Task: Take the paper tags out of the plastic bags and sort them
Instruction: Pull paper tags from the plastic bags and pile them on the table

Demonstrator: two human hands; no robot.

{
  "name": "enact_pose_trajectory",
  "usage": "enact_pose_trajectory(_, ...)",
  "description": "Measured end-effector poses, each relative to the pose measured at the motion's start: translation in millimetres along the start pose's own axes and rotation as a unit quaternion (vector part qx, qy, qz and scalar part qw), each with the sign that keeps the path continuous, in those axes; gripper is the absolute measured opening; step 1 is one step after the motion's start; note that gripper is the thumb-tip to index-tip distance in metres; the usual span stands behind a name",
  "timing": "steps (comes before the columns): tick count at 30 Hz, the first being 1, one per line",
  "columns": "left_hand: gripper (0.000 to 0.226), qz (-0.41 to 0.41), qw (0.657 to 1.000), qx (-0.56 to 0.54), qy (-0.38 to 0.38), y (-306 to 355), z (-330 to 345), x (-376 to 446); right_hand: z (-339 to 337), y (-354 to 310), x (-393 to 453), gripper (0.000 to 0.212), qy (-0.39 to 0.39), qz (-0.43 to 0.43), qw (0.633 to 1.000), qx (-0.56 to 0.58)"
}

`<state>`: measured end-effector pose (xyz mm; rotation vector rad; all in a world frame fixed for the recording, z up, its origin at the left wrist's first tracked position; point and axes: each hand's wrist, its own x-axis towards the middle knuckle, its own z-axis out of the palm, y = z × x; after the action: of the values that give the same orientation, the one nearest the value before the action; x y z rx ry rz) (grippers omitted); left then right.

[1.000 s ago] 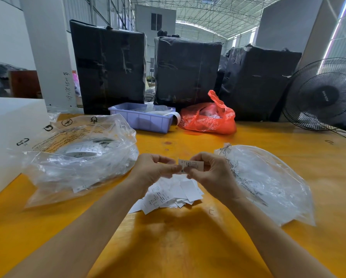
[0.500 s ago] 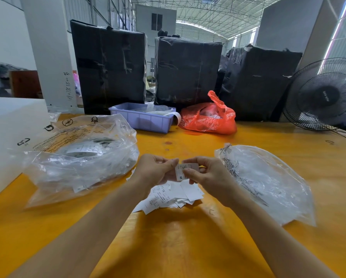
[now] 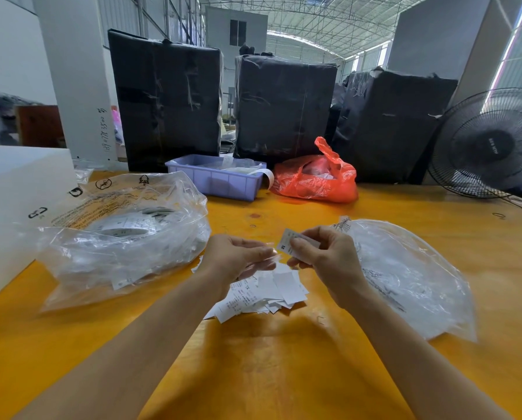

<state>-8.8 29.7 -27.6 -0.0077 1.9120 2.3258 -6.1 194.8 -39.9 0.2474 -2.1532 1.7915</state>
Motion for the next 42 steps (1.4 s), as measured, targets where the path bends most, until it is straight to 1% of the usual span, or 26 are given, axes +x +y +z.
enact_pose_trajectory(5, 0.017, 0.003, 1.0, 0.001, -0.003, -1.2, -0.9, 3.2, 2.7, -1.3, -2.3, 0.009, 0.007, -0.028, 0.999, -0.039)
enact_pose_trajectory(10, 0.019, 0.022, 0.999, 0.038, -0.003, -2.1, 0.3, 3.5, 2.9, -2.2, -3.0, 0.01, 0.017, -0.036, 0.997, -0.06)
enact_pose_trajectory(15, 0.018, 0.044, 0.997, 0.057, 0.013, -2.2, 1.0, 3.5, 2.4, -2.5, -2.1, 0.011, 0.034, -0.032, 0.997, -0.054)
enact_pose_trajectory(22, 0.013, 0.076, 0.992, 0.101, 0.016, -3.4, 2.8, 2.3, 2.9, -2.6, -2.6, 0.009, 0.014, -0.012, 0.999, -0.037)
enact_pose_trajectory(27, 0.008, 0.084, 0.992, 0.098, 0.013, -3.4, 3.8, 2.1, 2.4, -2.5, -2.9, 0.008, -0.003, -0.001, 1.0, -0.024)
enact_pose_trajectory(35, 0.001, 0.09, 0.992, 0.086, 0.007, -2.0, 3.7, 1.7, 0.2, -1.4, 0.4, 0.015, 0.035, -0.006, 0.999, -0.01)
enact_pose_trajectory(42, 0.003, 0.093, 0.992, 0.08, 0.008, -2.0, 3.9, 1.8, 1.1, -2.4, -0.8, 0.015, 0.022, 0.002, 1.0, -0.009)
